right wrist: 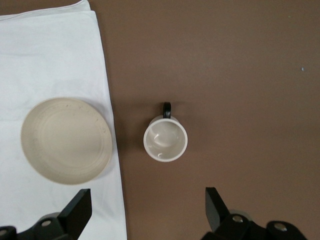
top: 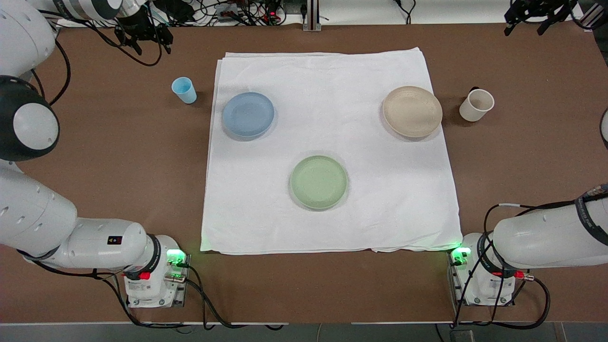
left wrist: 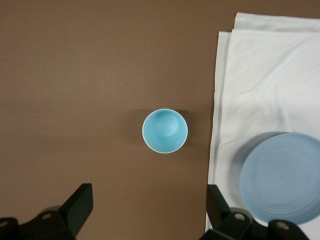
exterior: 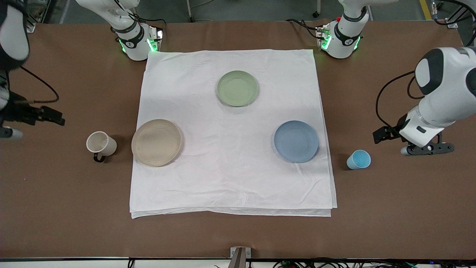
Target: Place blue cup in blue plate and white mug in gray plate
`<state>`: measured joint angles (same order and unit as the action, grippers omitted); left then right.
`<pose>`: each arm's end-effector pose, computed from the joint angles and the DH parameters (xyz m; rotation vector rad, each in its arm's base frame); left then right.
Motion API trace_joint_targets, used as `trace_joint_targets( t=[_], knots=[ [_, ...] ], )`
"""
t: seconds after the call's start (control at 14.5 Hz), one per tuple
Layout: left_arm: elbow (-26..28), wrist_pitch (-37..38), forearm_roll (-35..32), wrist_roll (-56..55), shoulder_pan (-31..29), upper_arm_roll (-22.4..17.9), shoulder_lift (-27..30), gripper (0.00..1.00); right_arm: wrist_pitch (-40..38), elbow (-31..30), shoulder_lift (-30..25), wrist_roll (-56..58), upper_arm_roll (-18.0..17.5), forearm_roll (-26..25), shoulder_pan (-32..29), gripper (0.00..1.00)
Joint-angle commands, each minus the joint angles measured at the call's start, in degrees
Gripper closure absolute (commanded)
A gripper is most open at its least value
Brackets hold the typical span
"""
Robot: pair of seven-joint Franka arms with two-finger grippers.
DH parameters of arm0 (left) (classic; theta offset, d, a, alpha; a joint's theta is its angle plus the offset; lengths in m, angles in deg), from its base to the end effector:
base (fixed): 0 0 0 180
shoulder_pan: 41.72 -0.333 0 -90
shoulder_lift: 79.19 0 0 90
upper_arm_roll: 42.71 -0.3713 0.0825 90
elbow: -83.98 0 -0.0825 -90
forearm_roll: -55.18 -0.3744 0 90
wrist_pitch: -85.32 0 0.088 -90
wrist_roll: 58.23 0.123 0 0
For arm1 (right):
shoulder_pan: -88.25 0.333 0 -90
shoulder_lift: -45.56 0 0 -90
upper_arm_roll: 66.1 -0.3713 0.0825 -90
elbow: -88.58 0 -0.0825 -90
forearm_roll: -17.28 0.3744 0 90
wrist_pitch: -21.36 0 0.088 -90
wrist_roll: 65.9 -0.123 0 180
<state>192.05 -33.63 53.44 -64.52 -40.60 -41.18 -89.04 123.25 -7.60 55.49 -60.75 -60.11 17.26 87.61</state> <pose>0.6039 -0.0252 0.4610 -3.1198 -0.0772 -0.0308 0.6029 -0.0656 0.5313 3.1284 -0.0389 -0.1161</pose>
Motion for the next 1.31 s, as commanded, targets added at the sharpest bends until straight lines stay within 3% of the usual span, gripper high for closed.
trace_joint_targets(
  t=[0.0,0.14,0.34,0.55,0.76,0.9,0.97,1.03,1.1,1.17,1.24],
  knots=[
    [1.4,-3.9,0.1,0.2,-0.9,-0.1,-2.5,0.01,6.7,0.9,8.1,-0.8,-0.5,-0.3,-0.9,0.00],
    [1.5,-6.6,0.0,0.3,-1.5,-0.1,-5.7,0.03,14.3,-1.7,12.3,-1.2,-0.5,0.2,-1.3,0.00],
    [2.2,-9.4,0.0,0.3,-1.7,-0.1,-8.2,0.14,25.7,-9.7,14.2,-2.8,-0.5,4.0,-2.3,0.00],
    [2.1,-12.6,0.1,0.2,-2.1,-0.1,-11.4,0.18,32.2,-13.2,16.6,-2.9,-0.5,4.1,-3.1,0.01],
    [2.1,-15.9,0.1,0.2,-3.3,0.0,-14.2,0.26,32.2,-15.0,16.8,-2.9,-0.7,4.1,-3.0,0.23],
    [2.1,-18.0,0.1,0.2,-3.3,0.0,-15.7,0.36,32.1,-15.4,16.9,-2.8,-0.7,4.1,-2.9,0.44],
    [2.1,-18.5,0.1,0.2,-3.3,0.0,-16.3,0.43,32.1,-15.5,16.9,-2.8,-0.7,4.1,-2.9,0.52],
    [2.1,-18.8,0.1,0.2,-3.3,0.0,-16.5,0.49,32.1,-15.8,16.9,-2.8,-0.8,4.1,-3.0,0.67],
    [2.1,-18.7,0.1,0.2,-3.4,0.0,-16.5,0.55,32.0,-15.9,16.9,-2.9,-0.8,4.1,-2.9,0.91],
    [2.1,-18.8,0.1,0.1,-3.5,0.0,-16.7,0.65,31.8,-15.7,16.9,-2.9,-0.8,4.1,-2.9,1.00],
    [2.2,-18.7,0.1,0.1,-3.5,0.0,-16.9,0.78,31.6,-15.3,16.8,-2.9,-0.8,4.1,-2.8,1.00]
  ],
)
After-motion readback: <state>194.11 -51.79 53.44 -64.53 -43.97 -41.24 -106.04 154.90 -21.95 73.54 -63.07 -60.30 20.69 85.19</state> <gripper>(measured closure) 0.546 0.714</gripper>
